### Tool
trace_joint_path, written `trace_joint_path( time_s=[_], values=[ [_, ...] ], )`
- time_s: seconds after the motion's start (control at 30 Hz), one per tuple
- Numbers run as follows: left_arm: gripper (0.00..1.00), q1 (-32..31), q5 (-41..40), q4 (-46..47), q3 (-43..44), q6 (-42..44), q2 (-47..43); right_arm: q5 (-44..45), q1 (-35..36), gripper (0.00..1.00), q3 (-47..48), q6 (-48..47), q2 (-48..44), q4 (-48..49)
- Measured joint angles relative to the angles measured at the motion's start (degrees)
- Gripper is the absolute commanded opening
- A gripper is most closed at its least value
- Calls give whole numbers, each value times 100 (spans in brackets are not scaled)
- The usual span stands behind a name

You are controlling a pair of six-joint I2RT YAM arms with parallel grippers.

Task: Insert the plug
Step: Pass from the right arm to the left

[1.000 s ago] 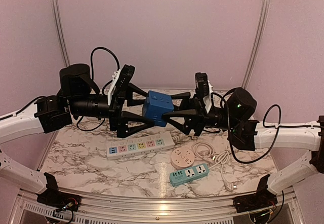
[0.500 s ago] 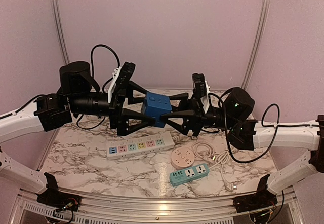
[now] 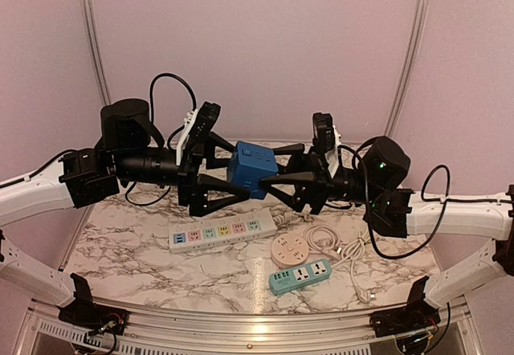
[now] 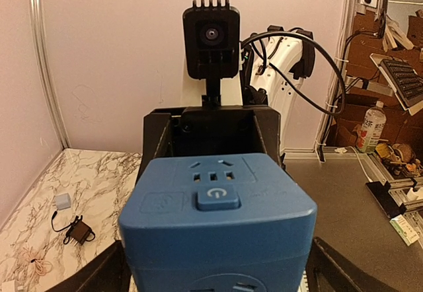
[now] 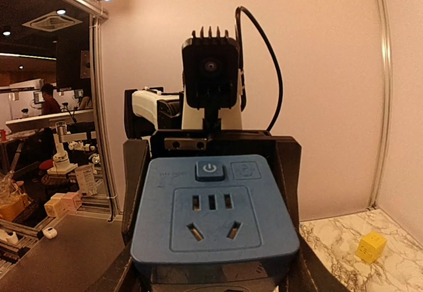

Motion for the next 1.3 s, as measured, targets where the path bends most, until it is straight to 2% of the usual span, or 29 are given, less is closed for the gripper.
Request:
trace_joint_path(
  time_s=[0.53,0.67,0.77,0.9,0.93,1.0,1.1,1.17,1.27,1.3],
  values=[
    [87,0,284,57,-2,-9,208,216,0,7,-15,-31,-201,-151],
    [75,0,345,129,-9,-52,271,264,0,7,-35,-26,-203,-162],
    [60,2,352,131,-13,-70,282,264,15,7,-79,-22,-203,-155],
    [36,42,293,133,-15,68,282,345,24,7,-120,11,-205,-157],
    [26,44,282,118,-17,55,284,363,26,8,-120,9,-205,-166],
    [11,42,278,105,-17,59,284,387,26,16,-120,4,-210,-179],
    [0,42,273,39,-17,116,284,385,26,47,-118,-37,-227,-284],
    [0,44,271,-70,-17,197,284,358,26,69,-33,-136,-264,-595],
    [0,48,243,-236,-15,304,249,328,26,96,332,-398,-313,-1462],
    [0,46,229,-345,-15,334,234,326,24,98,522,-522,-313,-1823]
  ],
)
